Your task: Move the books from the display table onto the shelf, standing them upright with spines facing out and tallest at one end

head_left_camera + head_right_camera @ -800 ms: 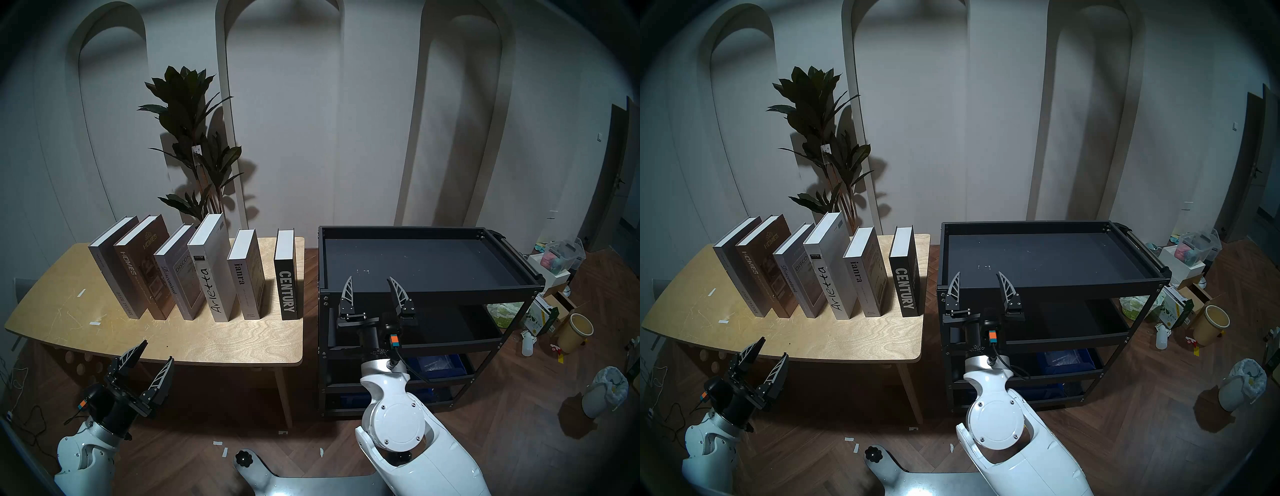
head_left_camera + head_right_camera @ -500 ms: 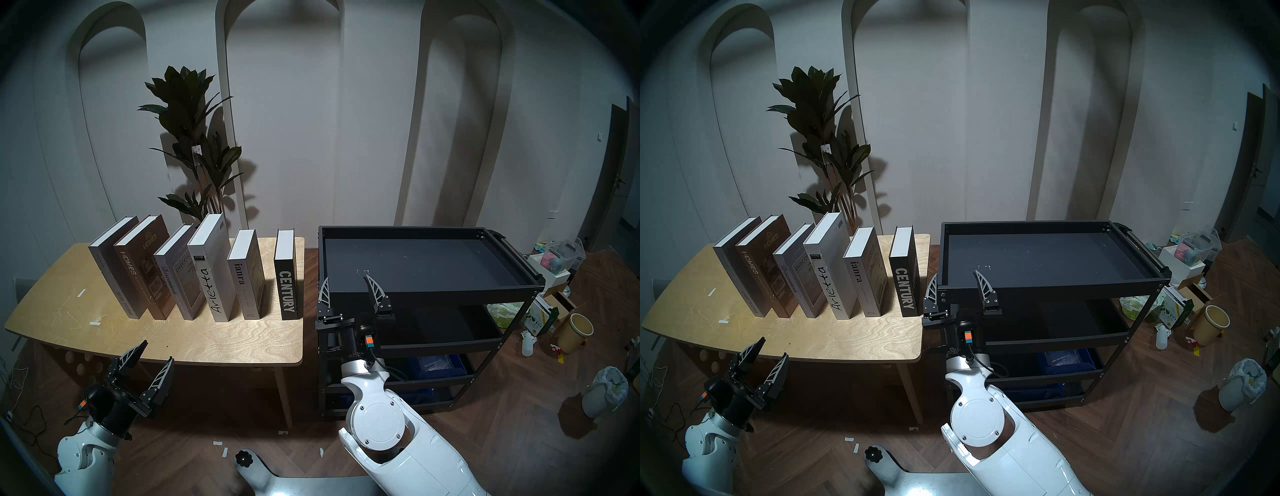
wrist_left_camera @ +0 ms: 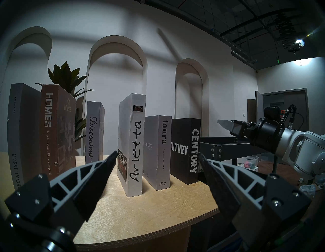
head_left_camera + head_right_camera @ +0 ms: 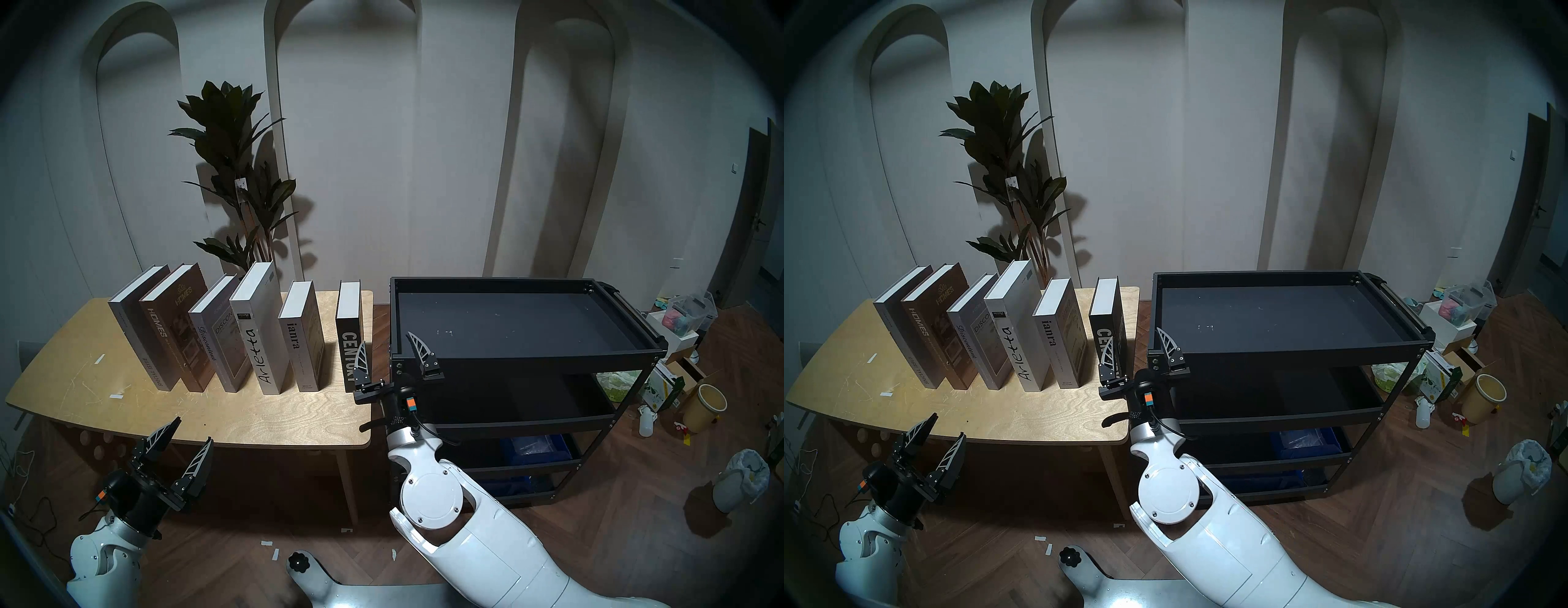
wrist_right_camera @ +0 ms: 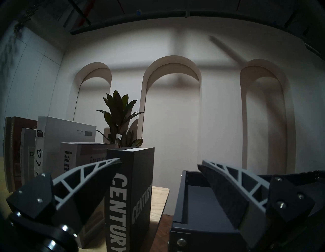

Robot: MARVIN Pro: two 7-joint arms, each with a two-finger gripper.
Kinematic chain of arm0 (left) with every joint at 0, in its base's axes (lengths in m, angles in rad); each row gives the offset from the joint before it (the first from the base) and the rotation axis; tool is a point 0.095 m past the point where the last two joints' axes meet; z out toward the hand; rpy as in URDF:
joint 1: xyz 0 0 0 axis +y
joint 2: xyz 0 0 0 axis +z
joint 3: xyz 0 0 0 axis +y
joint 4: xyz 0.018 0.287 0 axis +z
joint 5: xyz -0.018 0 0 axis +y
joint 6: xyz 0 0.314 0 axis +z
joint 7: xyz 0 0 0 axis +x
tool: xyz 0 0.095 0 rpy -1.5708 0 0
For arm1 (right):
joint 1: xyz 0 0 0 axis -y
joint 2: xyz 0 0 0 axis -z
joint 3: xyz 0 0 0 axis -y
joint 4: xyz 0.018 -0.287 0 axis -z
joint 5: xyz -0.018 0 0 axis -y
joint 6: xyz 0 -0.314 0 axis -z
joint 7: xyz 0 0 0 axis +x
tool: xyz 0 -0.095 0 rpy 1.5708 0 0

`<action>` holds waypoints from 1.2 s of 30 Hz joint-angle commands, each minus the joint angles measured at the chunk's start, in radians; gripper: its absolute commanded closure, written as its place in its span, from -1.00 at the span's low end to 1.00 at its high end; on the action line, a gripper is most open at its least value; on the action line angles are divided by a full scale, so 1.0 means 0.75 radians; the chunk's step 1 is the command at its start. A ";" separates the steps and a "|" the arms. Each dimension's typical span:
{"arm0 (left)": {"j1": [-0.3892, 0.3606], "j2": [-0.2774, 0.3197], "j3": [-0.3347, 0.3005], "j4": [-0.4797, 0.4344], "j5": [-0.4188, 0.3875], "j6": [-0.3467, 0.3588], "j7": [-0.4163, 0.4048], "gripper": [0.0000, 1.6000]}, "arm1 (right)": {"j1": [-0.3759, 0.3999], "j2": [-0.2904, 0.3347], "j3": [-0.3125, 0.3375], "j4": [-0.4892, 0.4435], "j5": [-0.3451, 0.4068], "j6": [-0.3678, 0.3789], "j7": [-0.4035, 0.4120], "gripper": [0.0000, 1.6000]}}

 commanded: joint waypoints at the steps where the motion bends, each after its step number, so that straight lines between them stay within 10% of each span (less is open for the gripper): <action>1: -0.001 -0.002 -0.004 -0.012 -0.002 -0.001 0.003 -1.00 | 0.154 -0.079 -0.078 0.077 0.032 -0.049 -0.109 -1.00; 19: 0.001 -0.004 -0.005 -0.015 -0.001 0.000 0.004 -1.00 | 0.375 -0.186 -0.354 0.352 0.051 -0.174 -0.549 -1.00; 36: 0.003 -0.004 -0.005 -0.019 0.001 0.001 0.010 -1.00 | 0.450 -0.249 -0.337 0.454 0.062 -0.181 -0.556 -1.00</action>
